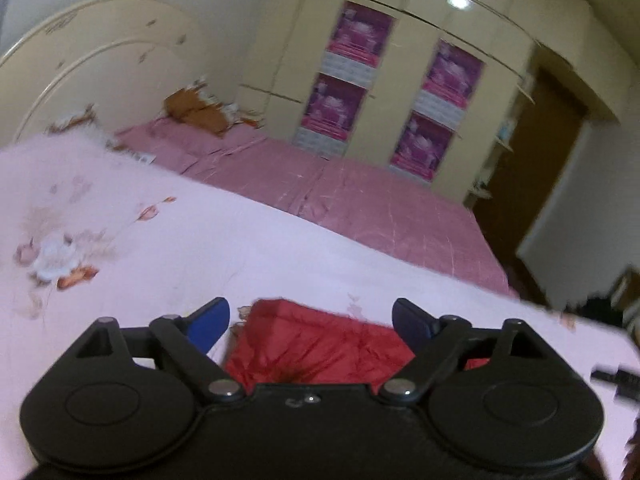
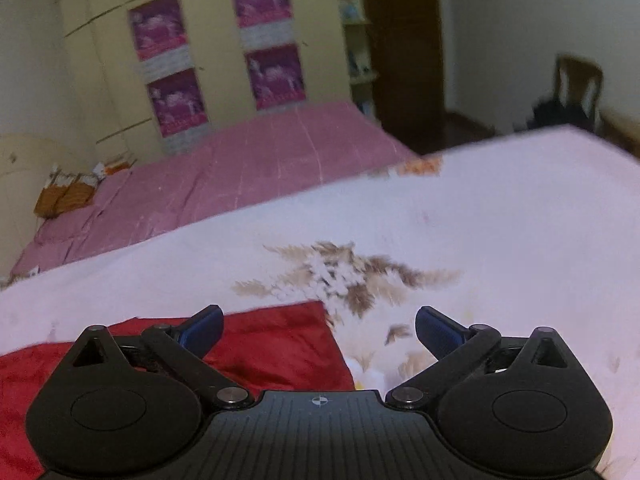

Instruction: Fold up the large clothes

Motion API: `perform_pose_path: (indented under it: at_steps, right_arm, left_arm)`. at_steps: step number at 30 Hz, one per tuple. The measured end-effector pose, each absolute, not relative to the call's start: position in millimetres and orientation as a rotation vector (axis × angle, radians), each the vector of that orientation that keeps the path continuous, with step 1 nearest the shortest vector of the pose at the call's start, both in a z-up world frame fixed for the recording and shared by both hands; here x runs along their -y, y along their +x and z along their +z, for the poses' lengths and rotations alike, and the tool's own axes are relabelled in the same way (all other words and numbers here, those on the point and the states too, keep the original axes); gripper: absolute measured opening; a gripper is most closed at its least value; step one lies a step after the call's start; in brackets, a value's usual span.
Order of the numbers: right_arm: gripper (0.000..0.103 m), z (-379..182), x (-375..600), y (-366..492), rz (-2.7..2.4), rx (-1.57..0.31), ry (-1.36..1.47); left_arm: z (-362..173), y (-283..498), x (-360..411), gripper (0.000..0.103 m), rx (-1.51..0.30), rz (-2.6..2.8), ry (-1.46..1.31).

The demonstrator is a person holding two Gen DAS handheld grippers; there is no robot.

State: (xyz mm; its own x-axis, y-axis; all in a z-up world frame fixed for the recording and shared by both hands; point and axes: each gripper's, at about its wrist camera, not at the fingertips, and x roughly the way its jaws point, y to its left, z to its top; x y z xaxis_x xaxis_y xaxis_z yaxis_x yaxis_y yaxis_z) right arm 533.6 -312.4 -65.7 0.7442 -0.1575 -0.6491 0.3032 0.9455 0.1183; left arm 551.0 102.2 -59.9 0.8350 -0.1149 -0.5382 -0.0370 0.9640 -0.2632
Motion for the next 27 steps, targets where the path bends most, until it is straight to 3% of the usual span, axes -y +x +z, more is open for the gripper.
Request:
perform_pose_path:
  at_steps: [2, 4, 5, 11, 21, 24, 27]
  right_arm:
    - [0.095, -68, 297, 536, -0.212, -0.685, 0.163]
    - [0.069, -76, 277, 539, -0.167, -0.704, 0.110]
    - [0.068, -80, 268, 541, -0.146, -0.712, 0.092]
    - [0.068, -108, 217, 549, -0.040, -0.717, -0.020]
    - [0.069, -175, 202, 593, -0.102, -0.740, -0.118]
    - [0.083, -181, 217, 594, -0.143, -0.749, -0.067]
    - [0.084, -181, 235, 595, -0.160, -0.773, 0.016]
  left_arm:
    - [-63, 551, -86, 0.077, -0.606, -0.081, -0.210]
    - [-71, 553, -69, 0.071, -0.634, -0.106, -0.141]
    - [-76, 553, -62, 0.069, -0.643, -0.115, -0.119]
    - [-111, 558, -30, 0.061, -0.662, -0.123, 0.046]
    - [-140, 572, -26, 0.062, -0.639, -0.061, 0.033]
    - [-142, 577, -33, 0.064, -0.664, -0.064, -0.003]
    - [-142, 580, -39, 0.064, -0.680, -0.067, -0.029]
